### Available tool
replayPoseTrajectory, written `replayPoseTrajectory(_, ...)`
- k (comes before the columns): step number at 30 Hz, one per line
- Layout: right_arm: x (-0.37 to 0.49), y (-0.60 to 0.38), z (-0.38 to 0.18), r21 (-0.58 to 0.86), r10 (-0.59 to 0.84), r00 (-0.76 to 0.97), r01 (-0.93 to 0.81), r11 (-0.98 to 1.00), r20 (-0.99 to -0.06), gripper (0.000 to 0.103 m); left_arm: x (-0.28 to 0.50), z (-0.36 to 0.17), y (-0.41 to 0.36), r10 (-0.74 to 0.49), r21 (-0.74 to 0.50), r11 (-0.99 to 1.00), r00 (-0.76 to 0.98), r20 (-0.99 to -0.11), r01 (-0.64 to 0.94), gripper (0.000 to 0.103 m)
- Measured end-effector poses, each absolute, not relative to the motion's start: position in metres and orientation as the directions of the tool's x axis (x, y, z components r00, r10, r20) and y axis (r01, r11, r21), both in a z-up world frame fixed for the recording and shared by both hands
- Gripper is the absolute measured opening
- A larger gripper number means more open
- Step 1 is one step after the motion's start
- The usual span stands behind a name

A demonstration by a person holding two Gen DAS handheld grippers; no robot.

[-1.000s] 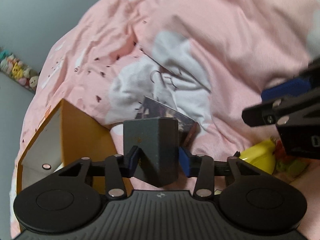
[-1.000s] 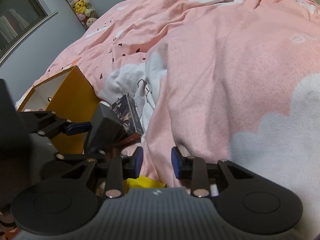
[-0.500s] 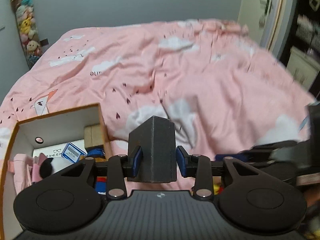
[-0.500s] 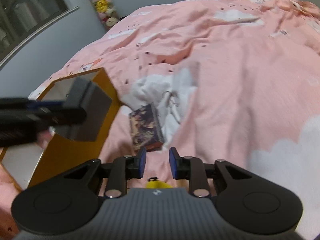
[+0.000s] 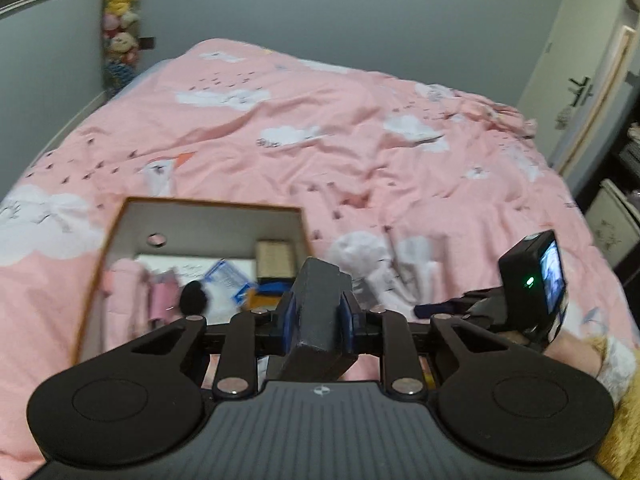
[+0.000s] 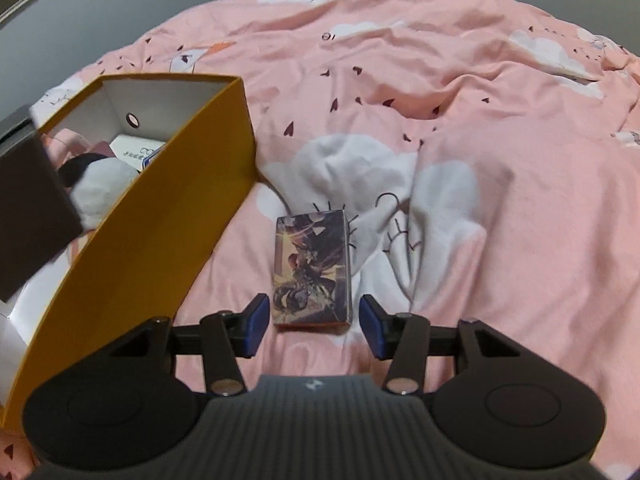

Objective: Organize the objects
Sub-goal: 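Carry the dark card box into the white box with the left tool while the right tool reaches the card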

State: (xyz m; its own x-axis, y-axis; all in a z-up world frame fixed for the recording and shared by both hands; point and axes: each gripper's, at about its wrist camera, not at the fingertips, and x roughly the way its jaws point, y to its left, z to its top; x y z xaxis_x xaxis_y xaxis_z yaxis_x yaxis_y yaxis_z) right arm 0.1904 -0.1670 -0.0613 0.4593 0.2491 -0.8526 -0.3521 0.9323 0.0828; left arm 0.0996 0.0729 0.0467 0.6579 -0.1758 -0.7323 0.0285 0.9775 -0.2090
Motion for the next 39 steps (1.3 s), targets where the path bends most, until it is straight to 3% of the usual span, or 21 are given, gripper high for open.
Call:
replayPoseTrajectory(7,0.201,-0.156,-0.071,0.066,0.232,0.429,-0.367,0.928,-0.873,0.055,0.094,0.025,0.106,-0.185,-0.257,0.966,0.59,-0.786,-0.038,0.027)
replayPoseTrajectory(16,0.207,-0.149,-0.085,0.034,0.194,0.409,-0.366,0.93,-0.892,0.06,0.091,-0.03,0.128,-0.353,-0.469,0.866,0.451,-0.82,-0.175,0.026)
replayPoseTrajectory(21,0.209,-0.143,-0.089,0.001,0.171,0.412,-0.381,0.924,-0.895,0.065,0.093,-0.055,0.129,-0.39,-0.502,0.836,0.405,-0.827,-0.22,0.026)
replayPoseTrajectory(32,0.21,-0.14,-0.092,-0.01,0.169,0.412,-0.398,0.917,-0.895,0.065,0.099,-0.045,0.127,-0.204,-0.28,0.94,0.338,-0.919,-0.194,0.027)
replayPoseTrajectory(35,0.212,-0.139,-0.091,-0.013,0.174,0.414,-0.411,0.911,-0.894,0.065,0.099,-0.049,0.133,-0.196,-0.274,0.939,0.329,-0.924,-0.21,0.028)
replayPoseTrajectory(39,0.22,-0.135,-0.093,-0.026,0.163,0.412,-0.416,0.909,-0.897,0.065,0.103,-0.057,0.135,-0.17,-0.243,0.944,0.305,-0.937,-0.222,0.036)
